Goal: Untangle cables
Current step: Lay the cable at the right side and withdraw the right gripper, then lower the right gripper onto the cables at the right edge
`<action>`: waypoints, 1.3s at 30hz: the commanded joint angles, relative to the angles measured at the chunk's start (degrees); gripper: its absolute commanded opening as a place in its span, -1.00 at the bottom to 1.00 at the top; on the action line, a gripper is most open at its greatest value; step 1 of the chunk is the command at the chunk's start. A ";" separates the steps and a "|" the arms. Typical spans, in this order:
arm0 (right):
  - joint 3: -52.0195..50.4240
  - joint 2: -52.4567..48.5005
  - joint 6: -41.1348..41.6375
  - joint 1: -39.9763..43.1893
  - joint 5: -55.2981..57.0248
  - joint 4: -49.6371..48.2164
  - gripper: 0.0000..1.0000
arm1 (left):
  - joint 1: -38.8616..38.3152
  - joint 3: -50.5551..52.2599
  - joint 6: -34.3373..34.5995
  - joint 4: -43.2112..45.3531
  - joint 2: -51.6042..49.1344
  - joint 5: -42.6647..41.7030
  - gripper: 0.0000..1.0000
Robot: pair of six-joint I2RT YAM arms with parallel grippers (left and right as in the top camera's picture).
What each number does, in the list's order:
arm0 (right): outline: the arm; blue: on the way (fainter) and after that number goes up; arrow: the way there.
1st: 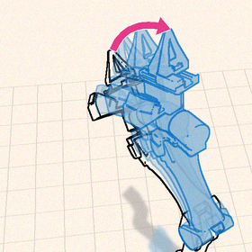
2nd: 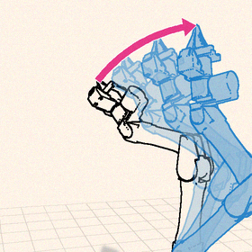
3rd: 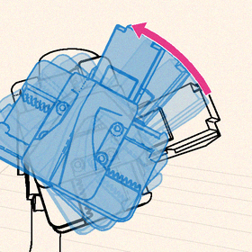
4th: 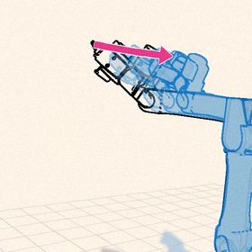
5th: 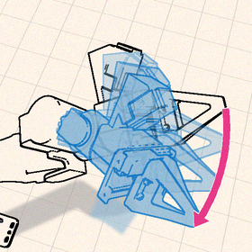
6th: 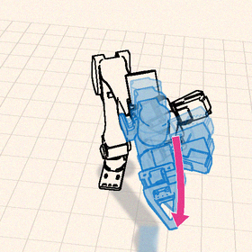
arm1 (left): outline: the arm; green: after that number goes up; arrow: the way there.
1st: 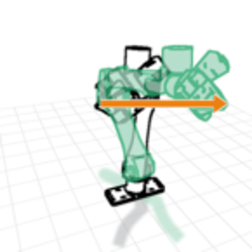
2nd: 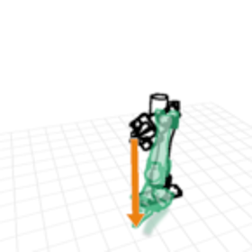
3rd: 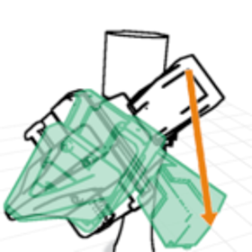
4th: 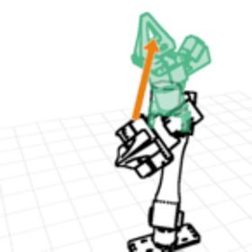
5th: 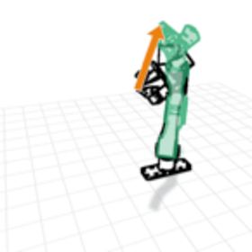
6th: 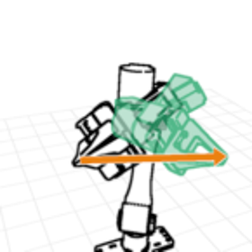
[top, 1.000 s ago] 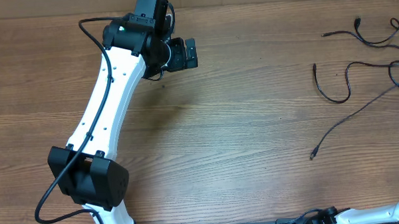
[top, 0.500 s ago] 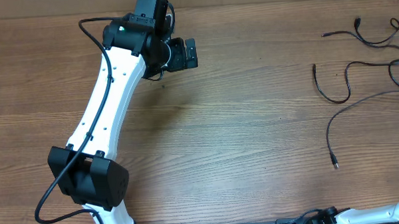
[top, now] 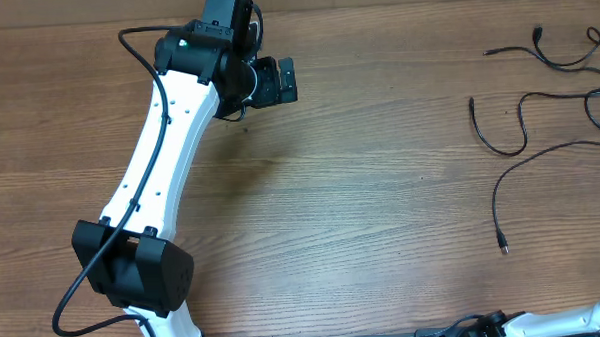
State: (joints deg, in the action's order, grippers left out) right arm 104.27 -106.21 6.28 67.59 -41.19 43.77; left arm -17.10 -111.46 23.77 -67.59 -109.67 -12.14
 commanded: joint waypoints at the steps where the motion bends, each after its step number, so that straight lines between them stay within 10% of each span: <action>1: 1.44 2.16 -0.79 -4.72 3.10 2.12 0.25 | 0.20 -0.39 -0.66 0.13 -0.26 0.35 0.99; 14: -1.62 2.16 -11.15 -23.50 11.80 12.31 1.00 | 0.20 -0.39 -0.66 0.11 -0.26 0.33 0.99; 39: -29.44 2.05 -15.63 -41.00 15.34 11.56 1.00 | 0.20 -0.39 -0.66 0.13 -0.26 0.33 0.99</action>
State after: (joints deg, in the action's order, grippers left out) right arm 77.01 -105.86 -8.60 27.00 -26.59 56.45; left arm -17.10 -111.46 23.77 -67.57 -109.69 -12.14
